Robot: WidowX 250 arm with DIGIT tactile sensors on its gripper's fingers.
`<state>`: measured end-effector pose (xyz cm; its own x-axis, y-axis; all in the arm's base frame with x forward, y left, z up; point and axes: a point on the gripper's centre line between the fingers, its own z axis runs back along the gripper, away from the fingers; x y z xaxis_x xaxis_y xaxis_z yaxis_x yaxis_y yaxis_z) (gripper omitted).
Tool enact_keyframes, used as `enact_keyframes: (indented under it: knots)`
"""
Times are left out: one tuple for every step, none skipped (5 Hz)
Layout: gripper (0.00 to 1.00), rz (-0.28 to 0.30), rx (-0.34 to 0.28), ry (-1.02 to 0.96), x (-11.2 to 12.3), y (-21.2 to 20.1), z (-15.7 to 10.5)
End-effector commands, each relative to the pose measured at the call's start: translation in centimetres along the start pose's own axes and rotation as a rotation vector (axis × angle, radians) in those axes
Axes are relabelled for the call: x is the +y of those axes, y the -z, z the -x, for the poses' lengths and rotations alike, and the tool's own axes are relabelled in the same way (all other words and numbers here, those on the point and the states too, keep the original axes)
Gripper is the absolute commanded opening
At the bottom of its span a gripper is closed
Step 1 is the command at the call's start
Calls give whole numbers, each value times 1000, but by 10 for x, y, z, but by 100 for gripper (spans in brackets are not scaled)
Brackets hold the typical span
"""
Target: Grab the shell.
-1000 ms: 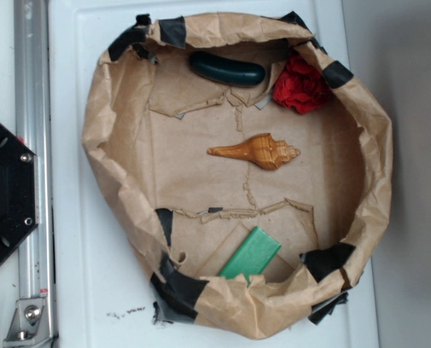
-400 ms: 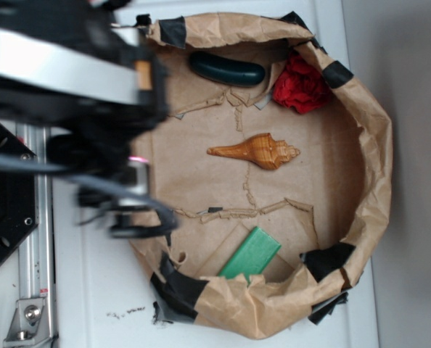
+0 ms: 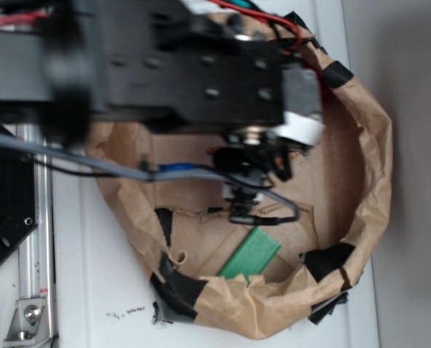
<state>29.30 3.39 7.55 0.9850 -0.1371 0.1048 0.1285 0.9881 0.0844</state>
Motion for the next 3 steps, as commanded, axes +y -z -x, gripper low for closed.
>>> enact_keyframes:
  knots:
    - [100, 79, 8, 146, -8, 41, -15]
    - [0, 76, 54, 175, -20, 52, 1]
    - [0, 59, 39, 188, -24, 47, 3]
